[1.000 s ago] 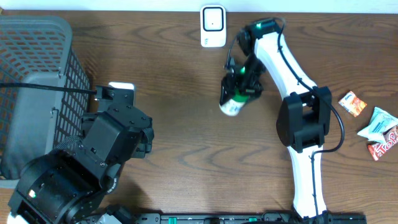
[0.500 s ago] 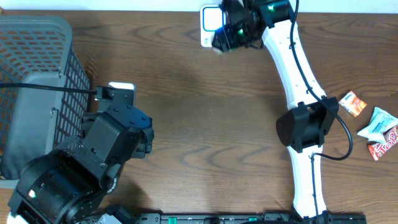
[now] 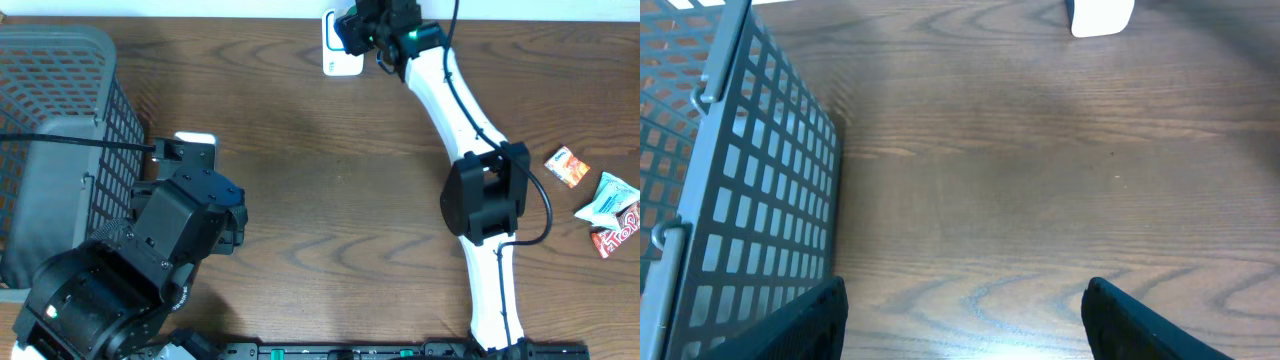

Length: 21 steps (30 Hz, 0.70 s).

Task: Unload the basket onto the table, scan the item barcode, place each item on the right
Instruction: 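Hold the bottle label in front of the scanner window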

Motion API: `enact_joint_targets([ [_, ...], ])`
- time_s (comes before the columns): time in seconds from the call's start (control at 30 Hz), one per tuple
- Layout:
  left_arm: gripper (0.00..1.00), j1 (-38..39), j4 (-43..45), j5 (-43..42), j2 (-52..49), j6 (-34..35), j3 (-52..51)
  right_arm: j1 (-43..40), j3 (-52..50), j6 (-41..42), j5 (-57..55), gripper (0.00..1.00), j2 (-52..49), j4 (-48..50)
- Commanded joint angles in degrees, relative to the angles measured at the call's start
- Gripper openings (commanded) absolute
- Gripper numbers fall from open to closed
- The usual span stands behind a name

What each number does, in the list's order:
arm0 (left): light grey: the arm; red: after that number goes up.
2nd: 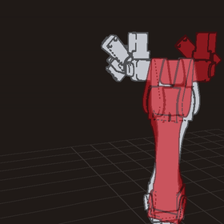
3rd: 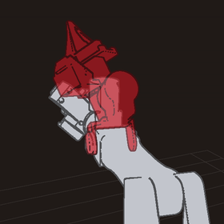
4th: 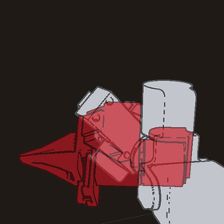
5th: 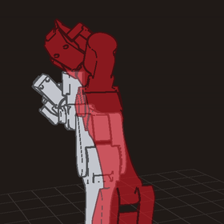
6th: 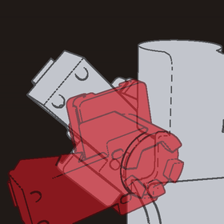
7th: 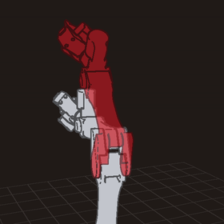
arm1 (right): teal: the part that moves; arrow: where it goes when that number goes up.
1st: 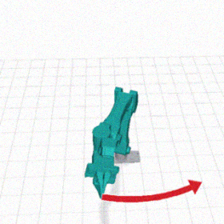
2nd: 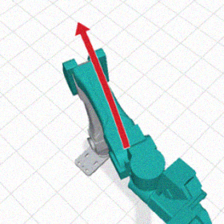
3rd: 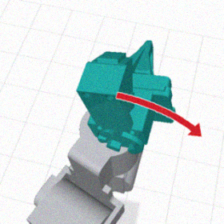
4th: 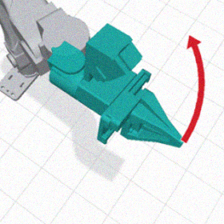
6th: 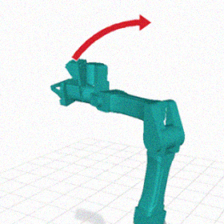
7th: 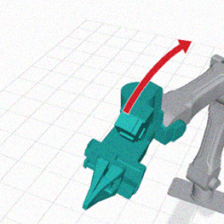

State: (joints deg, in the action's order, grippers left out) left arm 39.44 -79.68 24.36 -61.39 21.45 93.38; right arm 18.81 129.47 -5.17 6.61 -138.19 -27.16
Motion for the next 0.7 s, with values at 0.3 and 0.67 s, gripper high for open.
enact_joint_targets([
  [0.3, 0.75, -0.2, -0.2, 0.8, 0.0, 0.7, 0.5, 6.0, -15.2, -2.2, -24.4, 0.40, 0.2, 32.0],
  [0.67, 0.75, -0.2, -0.2, 0.8, 0.0, 0.7, 0.5, 6.0, -24.2, -2.9, -25.8, 0.43, -0.5, 49.4],
])
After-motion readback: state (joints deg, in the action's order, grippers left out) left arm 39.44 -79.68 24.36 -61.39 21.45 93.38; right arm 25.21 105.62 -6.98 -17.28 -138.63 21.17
